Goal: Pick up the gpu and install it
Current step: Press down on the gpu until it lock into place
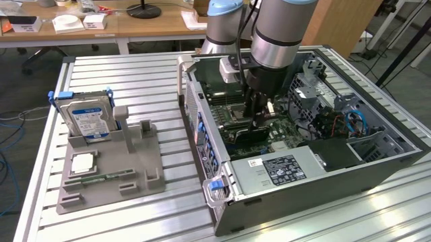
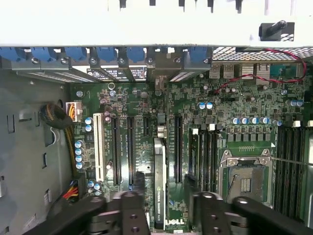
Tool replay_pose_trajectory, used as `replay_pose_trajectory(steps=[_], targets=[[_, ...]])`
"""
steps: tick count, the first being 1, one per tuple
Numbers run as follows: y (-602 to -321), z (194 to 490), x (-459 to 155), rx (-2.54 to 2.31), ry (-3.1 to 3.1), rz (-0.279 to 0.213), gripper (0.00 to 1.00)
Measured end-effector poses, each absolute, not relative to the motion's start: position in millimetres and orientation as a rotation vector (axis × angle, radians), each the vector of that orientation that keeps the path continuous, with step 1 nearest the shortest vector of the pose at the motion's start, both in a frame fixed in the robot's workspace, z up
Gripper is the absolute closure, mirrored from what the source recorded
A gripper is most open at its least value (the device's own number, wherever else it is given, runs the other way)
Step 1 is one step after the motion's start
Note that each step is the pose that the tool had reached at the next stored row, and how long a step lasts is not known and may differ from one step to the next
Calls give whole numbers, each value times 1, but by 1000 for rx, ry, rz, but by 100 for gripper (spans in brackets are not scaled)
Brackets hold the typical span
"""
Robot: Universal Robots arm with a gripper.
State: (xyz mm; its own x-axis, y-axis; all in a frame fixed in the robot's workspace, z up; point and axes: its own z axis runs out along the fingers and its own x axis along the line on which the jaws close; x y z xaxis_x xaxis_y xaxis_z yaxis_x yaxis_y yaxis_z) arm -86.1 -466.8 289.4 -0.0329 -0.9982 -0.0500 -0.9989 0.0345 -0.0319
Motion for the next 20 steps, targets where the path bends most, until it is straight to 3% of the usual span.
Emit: replay_pose_trajectory(steps=[2, 3, 9, 20], targets=[[-467, 289, -86, -2143, 2217, 18, 63], [-467, 289, -86, -2143, 2217, 18, 63], [-467, 289, -86, -2143, 2217, 18, 89], [-467, 289, -86, -2143, 2217, 18, 89]])
